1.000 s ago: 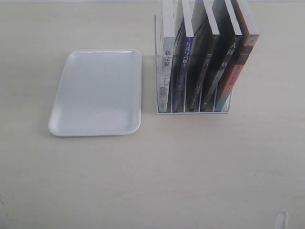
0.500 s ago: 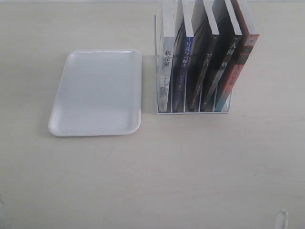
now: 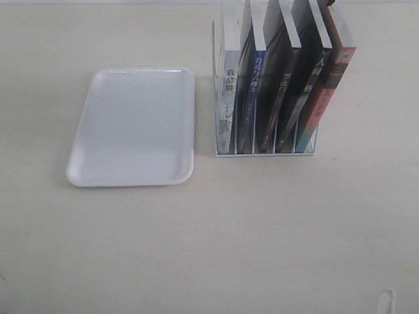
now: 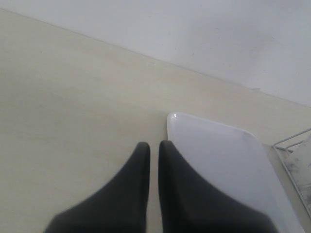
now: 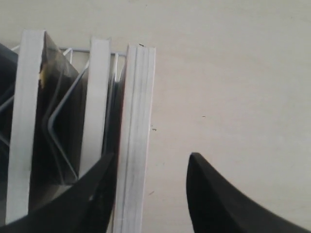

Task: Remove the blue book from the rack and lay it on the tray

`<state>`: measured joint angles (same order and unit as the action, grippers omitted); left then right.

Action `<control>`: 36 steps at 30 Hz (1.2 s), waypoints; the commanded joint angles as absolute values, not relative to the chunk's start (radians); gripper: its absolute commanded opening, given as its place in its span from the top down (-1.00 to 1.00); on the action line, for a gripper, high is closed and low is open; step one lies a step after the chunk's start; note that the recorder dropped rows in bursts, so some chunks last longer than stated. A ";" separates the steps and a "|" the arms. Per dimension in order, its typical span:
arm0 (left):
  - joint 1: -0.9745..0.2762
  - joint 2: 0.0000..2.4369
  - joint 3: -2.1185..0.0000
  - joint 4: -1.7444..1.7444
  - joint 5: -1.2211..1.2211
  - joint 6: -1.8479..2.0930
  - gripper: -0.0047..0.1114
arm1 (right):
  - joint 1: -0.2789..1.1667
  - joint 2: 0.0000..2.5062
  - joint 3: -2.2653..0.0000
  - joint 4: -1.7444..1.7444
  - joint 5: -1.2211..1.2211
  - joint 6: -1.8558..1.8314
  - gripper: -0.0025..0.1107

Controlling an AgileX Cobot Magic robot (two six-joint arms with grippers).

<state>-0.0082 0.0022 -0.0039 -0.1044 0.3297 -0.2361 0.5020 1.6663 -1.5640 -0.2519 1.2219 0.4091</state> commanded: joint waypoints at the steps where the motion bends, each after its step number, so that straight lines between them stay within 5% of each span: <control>1: -0.012 0.000 0.000 -0.110 0.315 -0.235 0.81 | 0.498 1.689 -1.558 -0.256 1.221 0.400 0.17; 5: -0.012 0.000 0.000 -0.110 0.315 -0.235 0.81 | 0.498 1.708 -1.557 -0.243 1.221 0.399 0.20; 11: -0.012 0.000 0.000 -0.110 0.315 -0.235 0.81 | 0.498 1.710 -1.557 -0.238 1.221 0.387 0.96; 36: -0.012 0.000 0.000 -0.110 0.315 -0.235 0.81 | 0.498 1.617 -1.610 -0.226 1.221 0.347 0.96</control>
